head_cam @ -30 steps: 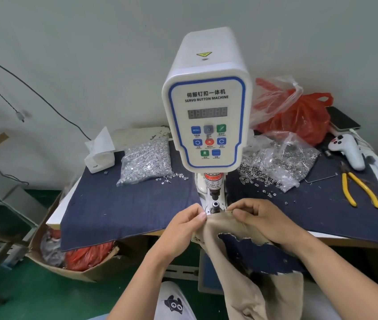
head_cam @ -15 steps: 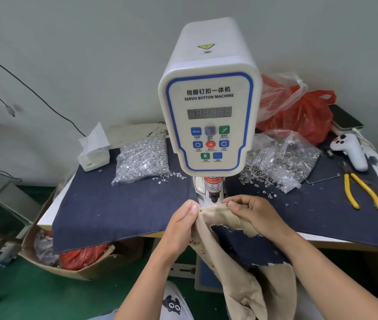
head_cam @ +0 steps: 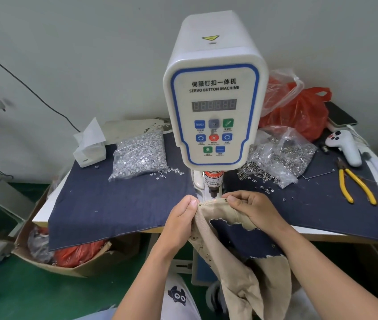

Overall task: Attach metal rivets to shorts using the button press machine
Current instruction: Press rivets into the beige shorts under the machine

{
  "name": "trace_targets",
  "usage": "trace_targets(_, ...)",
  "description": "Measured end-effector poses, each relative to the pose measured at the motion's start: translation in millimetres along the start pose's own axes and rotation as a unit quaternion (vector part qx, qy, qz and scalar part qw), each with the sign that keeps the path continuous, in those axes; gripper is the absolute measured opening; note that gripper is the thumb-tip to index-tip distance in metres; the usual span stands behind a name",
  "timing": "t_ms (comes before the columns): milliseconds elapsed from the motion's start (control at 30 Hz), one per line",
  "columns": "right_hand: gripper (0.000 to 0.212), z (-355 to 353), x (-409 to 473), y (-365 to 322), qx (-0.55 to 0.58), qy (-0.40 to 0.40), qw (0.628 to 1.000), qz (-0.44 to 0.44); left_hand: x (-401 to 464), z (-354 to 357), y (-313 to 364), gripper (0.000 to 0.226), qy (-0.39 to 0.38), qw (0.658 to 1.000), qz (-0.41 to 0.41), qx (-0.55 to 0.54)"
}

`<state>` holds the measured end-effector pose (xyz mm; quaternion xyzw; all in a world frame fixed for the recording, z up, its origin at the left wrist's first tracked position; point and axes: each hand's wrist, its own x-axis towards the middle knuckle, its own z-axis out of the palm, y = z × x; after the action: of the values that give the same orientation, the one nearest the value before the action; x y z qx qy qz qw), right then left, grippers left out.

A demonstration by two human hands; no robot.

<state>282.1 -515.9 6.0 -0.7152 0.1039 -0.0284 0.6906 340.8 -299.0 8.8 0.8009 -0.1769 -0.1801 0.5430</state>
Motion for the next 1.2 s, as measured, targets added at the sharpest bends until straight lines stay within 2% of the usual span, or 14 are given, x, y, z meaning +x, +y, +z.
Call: trace_targets(1200, 0.014, 0.9, -6.7, -4.4, -0.049, 0.004, 0.998, -0.031, -4.1, 0.8, 7.0, 0.036, 0.003, 1.000, -0.008, -0.021)
